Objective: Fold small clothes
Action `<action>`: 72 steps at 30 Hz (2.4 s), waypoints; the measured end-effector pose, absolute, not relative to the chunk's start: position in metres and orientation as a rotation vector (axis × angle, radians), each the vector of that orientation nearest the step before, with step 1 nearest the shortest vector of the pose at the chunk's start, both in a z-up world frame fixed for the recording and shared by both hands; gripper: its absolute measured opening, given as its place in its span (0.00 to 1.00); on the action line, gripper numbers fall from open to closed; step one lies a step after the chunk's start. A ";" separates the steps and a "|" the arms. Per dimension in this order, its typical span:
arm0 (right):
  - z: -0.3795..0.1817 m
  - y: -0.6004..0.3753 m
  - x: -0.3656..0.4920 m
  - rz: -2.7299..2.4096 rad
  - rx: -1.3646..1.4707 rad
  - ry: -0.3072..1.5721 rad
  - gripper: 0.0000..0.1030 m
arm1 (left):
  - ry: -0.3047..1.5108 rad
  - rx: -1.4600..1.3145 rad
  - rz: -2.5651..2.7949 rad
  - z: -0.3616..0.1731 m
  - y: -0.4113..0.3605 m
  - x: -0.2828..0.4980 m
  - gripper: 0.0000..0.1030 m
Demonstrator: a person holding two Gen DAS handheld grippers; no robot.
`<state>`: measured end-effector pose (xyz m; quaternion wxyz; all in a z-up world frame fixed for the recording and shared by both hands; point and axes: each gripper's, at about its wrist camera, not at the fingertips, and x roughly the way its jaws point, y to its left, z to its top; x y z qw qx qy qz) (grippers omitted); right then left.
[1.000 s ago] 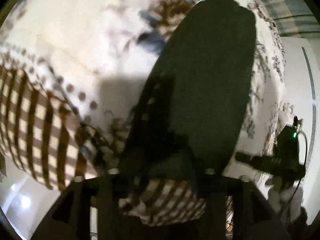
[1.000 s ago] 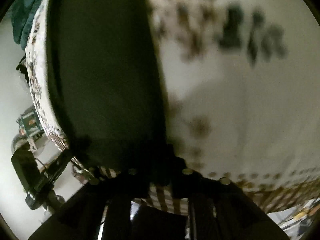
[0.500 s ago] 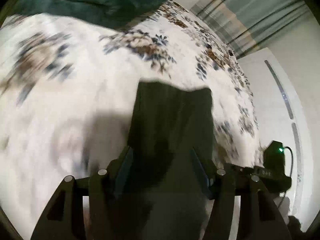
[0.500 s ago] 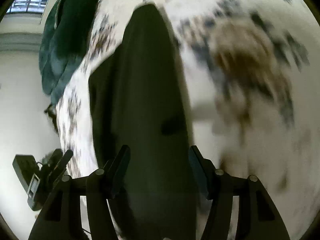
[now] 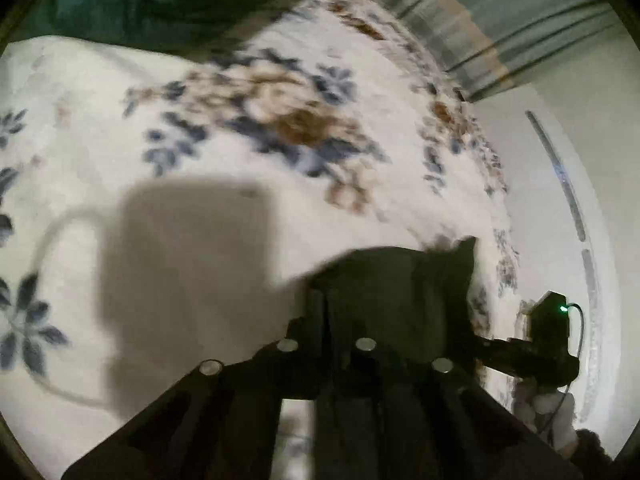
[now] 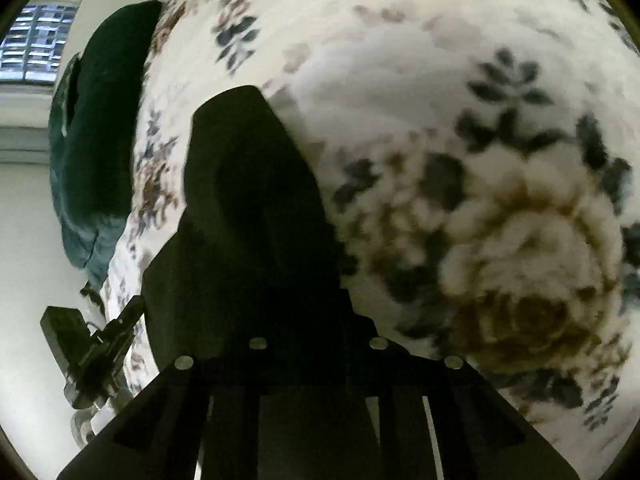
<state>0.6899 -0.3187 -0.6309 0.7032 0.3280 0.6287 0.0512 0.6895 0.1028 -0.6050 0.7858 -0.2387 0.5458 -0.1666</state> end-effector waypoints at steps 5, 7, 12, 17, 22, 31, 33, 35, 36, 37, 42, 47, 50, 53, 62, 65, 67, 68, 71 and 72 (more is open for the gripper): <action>-0.627 -0.310 0.696 0.096 0.641 1.440 0.21 | 1.199 -0.593 -0.418 -0.596 0.103 0.694 0.12; -0.621 -0.306 0.702 0.111 0.636 1.447 0.32 | 1.198 -0.597 -0.467 -0.590 0.091 0.691 0.63; -0.610 -0.320 0.708 0.100 0.660 1.413 0.52 | 1.225 -0.453 -0.455 -0.602 0.050 0.688 0.08; -0.611 -0.316 0.718 0.088 0.627 1.385 0.12 | 1.195 -0.443 -0.459 -0.598 0.063 0.698 0.04; -0.621 -0.328 0.717 0.045 0.603 1.387 0.11 | 1.224 -0.422 -0.452 -0.610 0.077 0.707 0.02; -0.587 -0.317 0.672 0.143 0.584 1.500 0.47 | 1.191 -0.436 -0.512 -0.553 0.066 0.648 0.64; -0.571 -0.310 0.633 0.185 0.549 1.527 0.49 | 1.183 -0.439 -0.520 -0.539 0.067 0.618 0.64; -0.560 -0.305 0.595 0.218 0.537 1.554 0.49 | 1.182 -0.457 -0.527 -0.527 0.071 0.584 0.64; -0.558 -0.303 0.579 0.226 0.534 1.572 0.49 | 1.196 -0.465 -0.526 -0.523 0.073 0.562 0.64; -0.555 -0.300 0.552 0.240 0.542 1.598 0.49 | 1.207 -0.475 -0.529 -0.520 0.075 0.543 0.64; -0.566 -0.297 0.429 0.254 0.590 1.709 0.57 | 1.328 -0.470 -0.438 -0.522 0.089 0.420 0.65; -0.603 -0.307 0.322 0.248 0.741 1.808 0.59 | 1.528 -0.551 -0.319 -0.574 0.102 0.309 0.65; -0.631 -0.308 0.272 0.226 0.806 1.831 0.59 | 1.602 -0.612 -0.312 -0.611 0.099 0.269 0.65; -0.658 -0.303 0.239 0.249 0.897 1.833 0.59 | 1.614 -0.656 -0.323 -0.636 0.090 0.247 0.65; -0.684 -0.272 0.206 0.326 1.087 1.741 0.34 | 1.540 -0.605 -0.401 -0.625 0.065 0.240 0.07; -0.672 -0.267 0.210 0.321 1.060 1.710 0.09 | 1.503 -0.647 -0.407 -0.608 0.072 0.235 0.07; -0.657 -0.264 0.210 0.335 1.047 1.680 0.09 | 1.477 -0.713 -0.410 -0.597 0.076 0.235 0.07; -0.649 -0.261 0.210 0.351 1.035 1.665 0.09 | 1.464 -0.731 -0.402 -0.590 0.078 0.235 0.07; -0.619 -0.257 0.218 0.387 1.031 1.616 0.09 | 1.420 -0.793 -0.411 -0.566 0.076 0.245 0.07; -0.610 -0.256 0.222 0.394 1.027 1.599 0.09 | 1.400 -0.810 -0.429 -0.555 0.074 0.252 0.07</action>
